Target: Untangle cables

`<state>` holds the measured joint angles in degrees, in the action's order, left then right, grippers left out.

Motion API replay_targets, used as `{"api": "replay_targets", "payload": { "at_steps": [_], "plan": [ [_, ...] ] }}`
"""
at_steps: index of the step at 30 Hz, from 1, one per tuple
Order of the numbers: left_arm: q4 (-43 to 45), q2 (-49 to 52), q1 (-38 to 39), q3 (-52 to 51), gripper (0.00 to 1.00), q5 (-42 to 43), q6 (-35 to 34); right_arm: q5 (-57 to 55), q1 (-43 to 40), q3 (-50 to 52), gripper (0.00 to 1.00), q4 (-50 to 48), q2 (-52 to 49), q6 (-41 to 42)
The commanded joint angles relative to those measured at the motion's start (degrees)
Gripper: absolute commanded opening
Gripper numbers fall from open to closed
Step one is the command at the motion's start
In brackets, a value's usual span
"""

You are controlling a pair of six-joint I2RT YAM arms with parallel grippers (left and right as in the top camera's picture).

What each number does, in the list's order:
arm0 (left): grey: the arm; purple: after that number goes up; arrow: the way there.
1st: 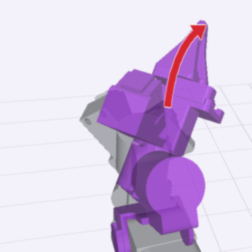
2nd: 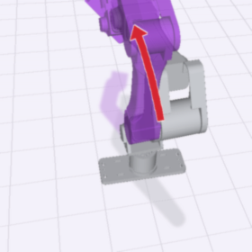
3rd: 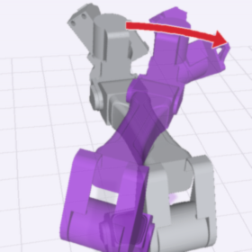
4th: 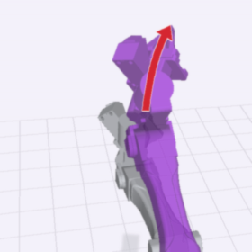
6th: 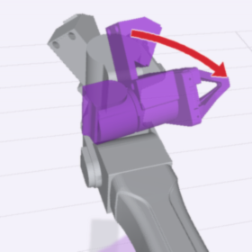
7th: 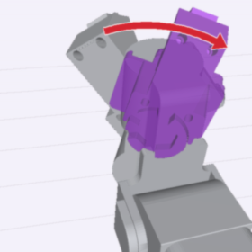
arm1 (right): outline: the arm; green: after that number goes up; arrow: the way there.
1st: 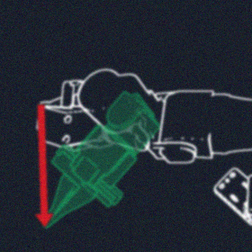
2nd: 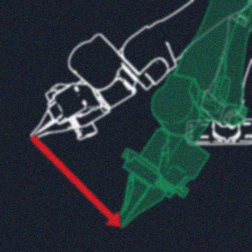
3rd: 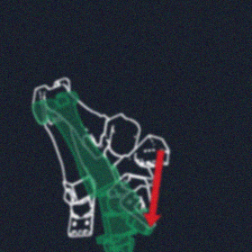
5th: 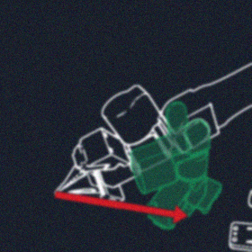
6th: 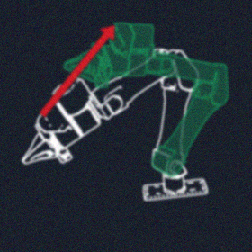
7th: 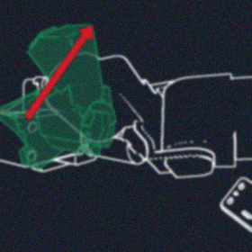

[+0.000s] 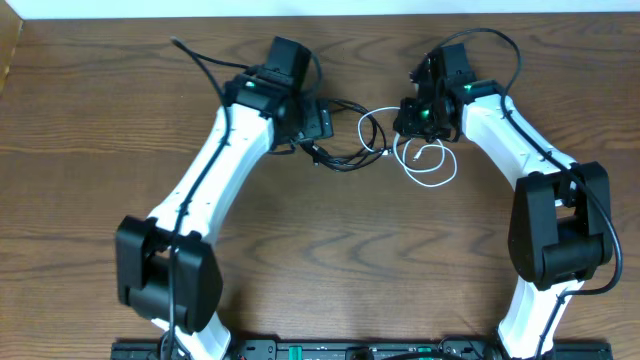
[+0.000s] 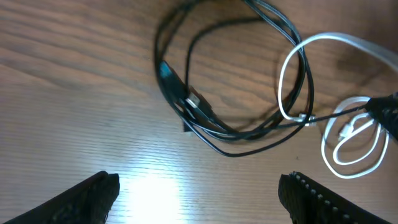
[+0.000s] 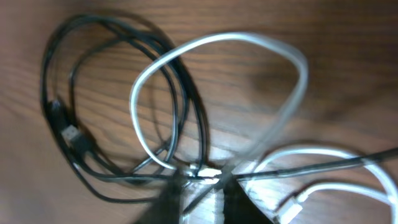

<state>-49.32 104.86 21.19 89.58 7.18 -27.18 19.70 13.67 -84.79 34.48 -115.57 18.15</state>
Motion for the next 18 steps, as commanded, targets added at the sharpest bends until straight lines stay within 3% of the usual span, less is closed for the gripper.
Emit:
{"api": "replay_targets", "payload": {
  "at_steps": [1,2,7,10,13,18],
  "plan": [
    [0.90,4.37,2.01,-0.61,0.83,-0.04,-5.05,3.61,0.28,-0.15,0.01,-0.72,0.28,-1.05],
    [2.40,6.64,2.78,-0.63,0.77,1.99,-5.07,3.65,0.02,-0.20,0.01,-0.81,0.28,-1.05],
    [8.39,14.82,4.26,-0.66,0.76,8.85,-5.09,7.19,-1.79,-0.28,0.01,-1.97,1.31,-1.22],
    [10.82,19.19,4.28,-0.66,0.70,10.99,-6.58,9.20,-2.84,-0.28,0.01,-3.54,4.09,-2.58],
    [12.94,21.57,4.31,-0.66,0.56,13.07,-7.32,8.74,-3.93,-0.28,0.01,-5.01,9.22,-3.06],
    [14.97,22.82,4.28,-0.66,0.43,14.08,-7.61,8.50,-5.07,-0.28,0.01,-6.67,17.31,-3.02]
  ]
}}
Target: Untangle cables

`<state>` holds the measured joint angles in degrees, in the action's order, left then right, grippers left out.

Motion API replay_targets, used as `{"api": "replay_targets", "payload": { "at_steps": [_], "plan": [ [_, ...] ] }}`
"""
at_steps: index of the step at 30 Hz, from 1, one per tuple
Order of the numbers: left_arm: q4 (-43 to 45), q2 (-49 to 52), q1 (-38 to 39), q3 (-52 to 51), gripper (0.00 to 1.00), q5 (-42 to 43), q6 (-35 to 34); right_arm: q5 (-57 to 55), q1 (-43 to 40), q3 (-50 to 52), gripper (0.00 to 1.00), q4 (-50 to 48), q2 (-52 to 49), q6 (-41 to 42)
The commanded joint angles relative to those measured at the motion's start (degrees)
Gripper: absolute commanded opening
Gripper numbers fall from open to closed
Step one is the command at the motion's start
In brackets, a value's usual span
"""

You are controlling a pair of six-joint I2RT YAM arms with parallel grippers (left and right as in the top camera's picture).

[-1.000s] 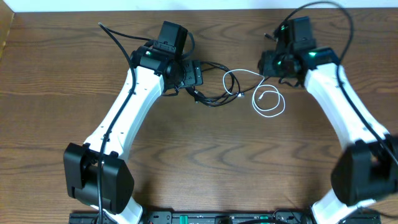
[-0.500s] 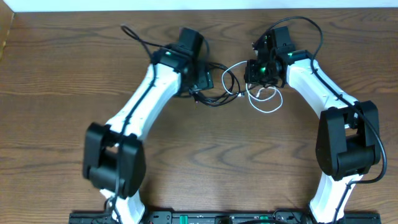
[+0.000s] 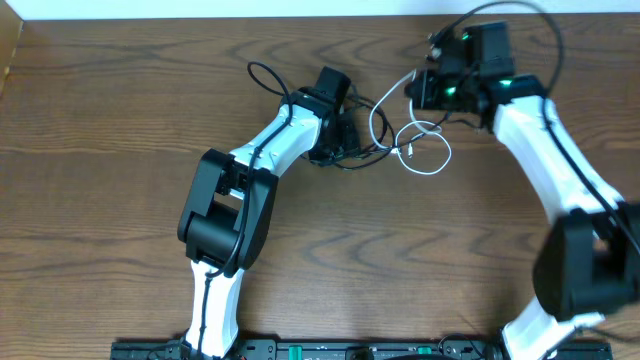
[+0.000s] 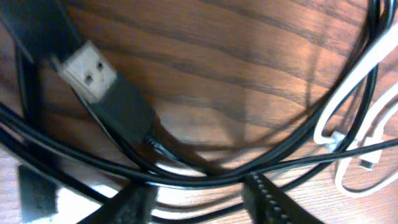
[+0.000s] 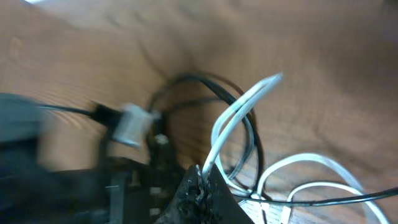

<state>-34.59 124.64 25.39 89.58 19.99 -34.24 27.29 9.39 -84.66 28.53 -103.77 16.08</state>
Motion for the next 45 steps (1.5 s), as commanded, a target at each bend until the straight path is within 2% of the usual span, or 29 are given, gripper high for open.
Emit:
{"api": "replay_targets", "payload": {
  "at_steps": [1,7,12,17,20,24,27,32,36,41,45],
  "plan": [
    [0.22,3.23,0.11,-0.66,0.43,0.74,-0.55,0.94,-1.01,-0.42,0.01,-1.18,7.08,-0.94],
    [0.26,3.45,0.09,-1.42,0.43,-0.13,-0.57,0.96,-5.20,-2.19,0.01,-5.20,20.72,0.70],
    [0.44,3.45,0.09,-1.51,0.43,-0.15,-0.57,0.63,-11.80,-4.17,0.01,-9.75,32.37,4.17],
    [0.44,3.45,0.09,-1.51,0.43,-0.13,-0.55,-8.55,-18.27,-4.17,0.01,-11.61,39.98,5.57],
    [1.36,2.91,0.09,-1.42,0.42,0.59,-0.55,-10.25,-20.70,-4.17,0.01,-10.82,40.00,5.55],
    [0.11,-3.98,0.11,-0.55,0.42,-1.75,3.72,-10.23,-23.06,-4.17,0.01,-8.09,36.65,5.55],
    [-2.27,-11.67,0.09,-0.52,0.46,-5.62,6.58,-10.23,-24.72,-4.17,0.01,-8.26,31.89,5.53],
    [-5.05,-24.61,0.04,-0.55,0.54,-8.00,8.92,-10.47,-28.92,-6.99,0.01,-15.74,21.09,4.48],
    [-5.11,-32.44,0.04,-0.55,0.58,-10.25,8.94,-11.15,-32.72,-16.26,0.01,-21.35,8.63,4.61],
    [-4.11,-34.62,0.04,-0.55,0.58,-12.37,8.92,-24.50,-34.47,-29.66,0.02,-26.93,-4.35,8.35],
    [-4.04,-34.36,0.04,-0.55,0.58,-13.14,8.92,-31.95,-34.49,-32.33,0.05,-28.96,-10.86,8.28]
  ]
}}
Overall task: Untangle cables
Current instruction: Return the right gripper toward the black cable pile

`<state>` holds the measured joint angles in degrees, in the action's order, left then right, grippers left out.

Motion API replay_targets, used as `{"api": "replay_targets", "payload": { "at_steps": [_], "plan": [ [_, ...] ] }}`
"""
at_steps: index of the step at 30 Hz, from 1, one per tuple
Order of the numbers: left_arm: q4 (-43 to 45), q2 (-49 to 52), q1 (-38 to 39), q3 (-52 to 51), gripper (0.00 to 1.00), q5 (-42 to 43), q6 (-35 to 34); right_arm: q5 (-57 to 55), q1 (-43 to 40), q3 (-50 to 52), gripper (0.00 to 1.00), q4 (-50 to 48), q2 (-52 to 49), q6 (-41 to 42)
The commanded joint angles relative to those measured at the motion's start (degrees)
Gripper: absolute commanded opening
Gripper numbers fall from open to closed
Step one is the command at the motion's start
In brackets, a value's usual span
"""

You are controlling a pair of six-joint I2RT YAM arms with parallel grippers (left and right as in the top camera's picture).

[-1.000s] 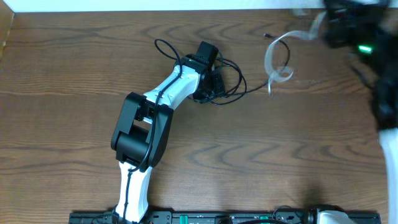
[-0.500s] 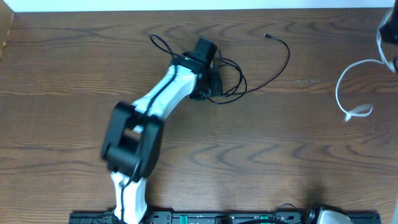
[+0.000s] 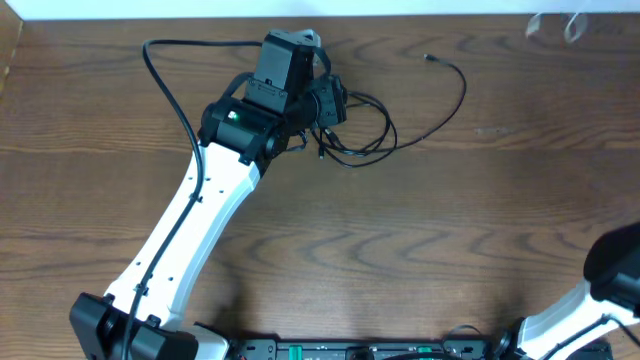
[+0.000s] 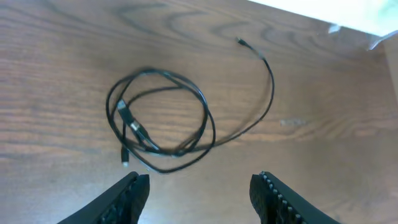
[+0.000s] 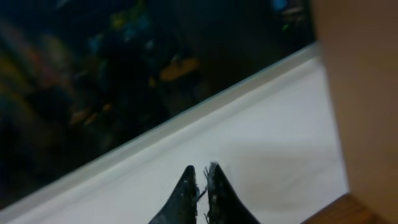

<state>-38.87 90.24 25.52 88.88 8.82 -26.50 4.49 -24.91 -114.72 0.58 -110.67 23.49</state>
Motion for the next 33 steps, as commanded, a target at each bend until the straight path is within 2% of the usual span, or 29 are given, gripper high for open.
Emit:
{"api": "replay_targets", "payload": {
  "at_steps": [1,4,8,12,13,15,17,18,19,22,24,30,33],
  "plan": [
    [0.24,0.09,-0.09,0.15,0.58,-2.60,1.20,-10.25,-0.20,-2.27,0.05,-1.14,-5.01,0.83],
    [0.35,0.09,-0.09,0.15,0.58,-3.56,1.20,-10.34,-0.39,-2.27,0.01,-1.31,-9.90,0.66],
    [0.66,0.11,-0.09,0.15,0.58,-3.56,1.20,-6.23,-0.35,-2.27,0.01,-0.66,-17.05,0.04],
    [0.79,0.11,-0.09,0.15,0.58,-3.58,1.22,-6.23,-0.33,-2.27,0.03,2.67,-19.96,0.02],
    [0.81,0.22,-0.09,0.15,0.58,-4.13,1.22,-5.55,-0.24,-2.27,0.10,4.63,-20.00,-0.26],
    [0.81,0.46,-0.09,0.13,0.58,-5.60,1.20,2.60,-0.15,-2.27,0.44,6.05,-19.69,-4.31],
    [0.81,0.94,-0.09,0.11,0.58,-5.66,1.16,8.74,-0.15,-2.27,0.58,8.31,-19.19,-4.92],
    [0.81,1.31,-0.09,0.11,0.58,-5.62,1.14,14.60,-0.07,-2.27,0.69,11.15,-18.75,-4.90],
    [0.76,1.81,-0.09,0.11,0.58,-5.42,0.94,17.20,0.09,-2.27,0.73,12.44,-18.64,-4.92],
    [0.63,3.89,-0.04,0.11,0.58,-4.79,0.70,32.65,1.73,-2.27,0.75,18.80,-18.62,-5.62],
    [0.11,5.14,-0.04,0.09,0.58,-4.83,-0.55,36.06,3.39,-2.27,0.77,23.80,-18.62,-6.69],
    [-1.64,9.84,-0.04,0.07,0.59,-4.81,-4.24,34.84,11.56,-1.77,0.82,37.92,-18.71,-13.09],
    [-2.71,11.74,-0.04,0.07,0.59,-4.81,-4.22,26.62,16.37,-1.75,0.82,44.63,-18.73,-13.29]
  ]
}}
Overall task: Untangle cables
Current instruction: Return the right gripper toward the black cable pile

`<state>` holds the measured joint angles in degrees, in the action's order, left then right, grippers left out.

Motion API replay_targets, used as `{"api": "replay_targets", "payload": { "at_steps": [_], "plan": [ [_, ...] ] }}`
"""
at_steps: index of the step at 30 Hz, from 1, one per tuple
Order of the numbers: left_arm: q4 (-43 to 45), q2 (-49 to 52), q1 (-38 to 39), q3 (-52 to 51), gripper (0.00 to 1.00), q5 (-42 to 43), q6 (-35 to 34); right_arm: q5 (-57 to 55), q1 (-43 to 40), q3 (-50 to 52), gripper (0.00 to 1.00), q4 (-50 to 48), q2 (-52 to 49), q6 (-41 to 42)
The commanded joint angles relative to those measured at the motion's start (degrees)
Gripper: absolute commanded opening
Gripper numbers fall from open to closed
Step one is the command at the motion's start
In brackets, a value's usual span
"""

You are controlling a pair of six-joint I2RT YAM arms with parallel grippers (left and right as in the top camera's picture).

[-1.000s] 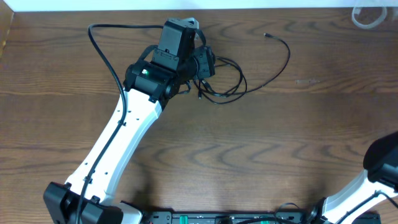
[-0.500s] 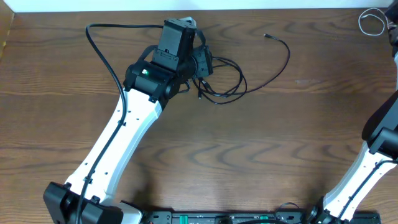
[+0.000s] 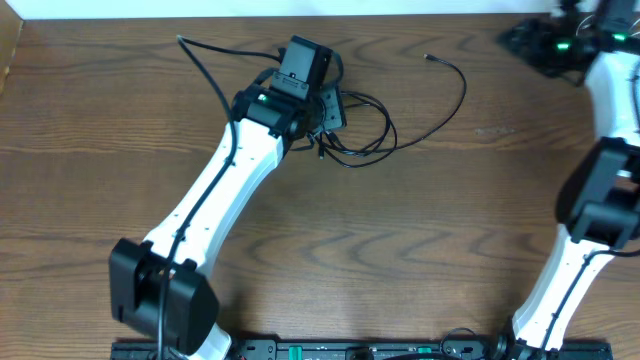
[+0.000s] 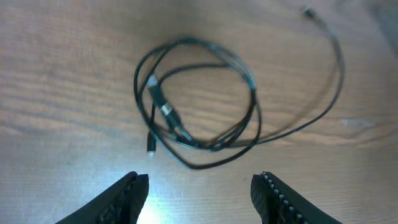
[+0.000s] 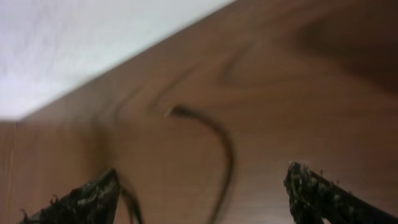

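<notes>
A black cable lies alone on the wooden table as a loose coil, its thin tail curving to a plug end at the back. My left gripper hovers open just above the coil's near side, nothing between its fingers. In the overhead view, my right gripper is at the table's back right corner. The blurred right wrist view shows that gripper open and empty, facing the black tail. The white cable is out of view.
The wooden table has its back edge against a white surface. My left arm crosses the table's left half, and my right arm runs along the right edge.
My right gripper was shut and faced past the table's back edge; now it is open and faces the tabletop at the back right corner. My left gripper sits a little closer to the coil.
First the black and white cables lay interlaced mid-table, my right gripper shut on the white one, my left open above. Then my left gripper was down at the black coil and my right held a white loop up. Later only the black cable remained, tail stretched out.
</notes>
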<state>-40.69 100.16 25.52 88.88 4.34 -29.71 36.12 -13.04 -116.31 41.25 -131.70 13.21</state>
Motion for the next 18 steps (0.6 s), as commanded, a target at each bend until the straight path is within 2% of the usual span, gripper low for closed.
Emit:
{"api": "replay_targets", "payload": {
  "at_steps": [1,5,9,13,18],
  "plan": [
    [-1.31,2.47,-0.04,0.07,0.59,-0.35,-0.85,-7.61,6.10,-0.15,0.82,5.90,2.27,-3.02],
    [-3.74,4.63,-0.04,0.04,0.59,-0.33,0.09,-9.44,12.70,-0.15,0.89,12.28,2.25,-3.02],
    [-4.74,7.50,-0.04,0.04,0.59,-0.33,-0.22,-15.78,17.16,-0.13,0.96,12.52,2.21,-1.46],
    [-4.07,11.45,-0.15,0.04,0.59,-0.37,-3.96,-19.52,19.08,-0.13,0.97,12.33,2.21,2.29],
    [0.50,17.42,-0.15,0.04,0.59,-0.55,-8.92,-19.52,19.30,-0.13,0.96,12.37,2.21,2.40]
  ]
}}
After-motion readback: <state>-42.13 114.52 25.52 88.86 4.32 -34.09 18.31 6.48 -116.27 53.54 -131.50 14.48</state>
